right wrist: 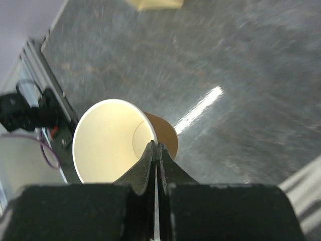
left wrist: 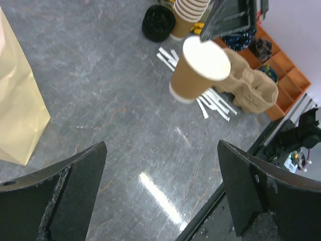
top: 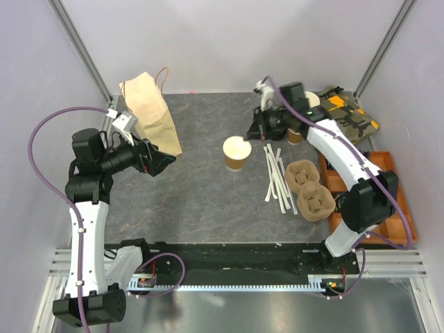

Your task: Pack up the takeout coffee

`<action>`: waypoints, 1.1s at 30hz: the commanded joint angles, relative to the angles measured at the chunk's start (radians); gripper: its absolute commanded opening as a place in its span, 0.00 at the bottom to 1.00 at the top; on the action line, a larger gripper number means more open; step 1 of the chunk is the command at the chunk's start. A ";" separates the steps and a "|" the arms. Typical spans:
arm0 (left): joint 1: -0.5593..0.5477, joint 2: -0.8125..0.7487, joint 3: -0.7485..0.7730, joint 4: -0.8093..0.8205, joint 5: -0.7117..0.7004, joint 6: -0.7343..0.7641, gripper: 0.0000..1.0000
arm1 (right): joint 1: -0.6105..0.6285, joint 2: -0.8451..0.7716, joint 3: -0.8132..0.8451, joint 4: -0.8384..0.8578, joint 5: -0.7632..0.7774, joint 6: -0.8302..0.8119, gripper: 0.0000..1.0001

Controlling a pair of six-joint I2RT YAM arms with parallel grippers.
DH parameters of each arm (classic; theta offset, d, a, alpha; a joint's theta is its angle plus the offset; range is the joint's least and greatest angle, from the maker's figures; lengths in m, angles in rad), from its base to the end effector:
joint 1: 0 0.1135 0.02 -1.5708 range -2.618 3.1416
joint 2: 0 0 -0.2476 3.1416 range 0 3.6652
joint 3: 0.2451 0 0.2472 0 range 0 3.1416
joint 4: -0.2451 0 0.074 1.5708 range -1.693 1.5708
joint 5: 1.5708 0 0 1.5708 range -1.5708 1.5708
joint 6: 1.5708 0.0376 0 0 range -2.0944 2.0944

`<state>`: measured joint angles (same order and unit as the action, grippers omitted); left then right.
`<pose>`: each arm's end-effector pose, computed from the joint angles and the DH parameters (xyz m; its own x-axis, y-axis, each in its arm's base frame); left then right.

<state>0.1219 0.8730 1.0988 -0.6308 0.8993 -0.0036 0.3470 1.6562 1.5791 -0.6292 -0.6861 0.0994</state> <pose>0.1730 -0.0085 0.3770 -0.3934 -0.0504 -0.9180 0.6372 0.7049 -0.3118 0.3335 0.1459 0.3346 -0.6784 -0.1637 -0.7162 -0.6523 0.5828 0.4846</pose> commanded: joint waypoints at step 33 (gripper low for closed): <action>-0.005 0.020 -0.031 -0.027 0.016 0.119 1.00 | 0.218 0.206 -0.019 0.094 0.132 -0.257 0.54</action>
<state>0.1219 0.8906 1.0401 -0.6632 0.9005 0.0875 0.5785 1.8694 1.4506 -0.5114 -0.6273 -0.1280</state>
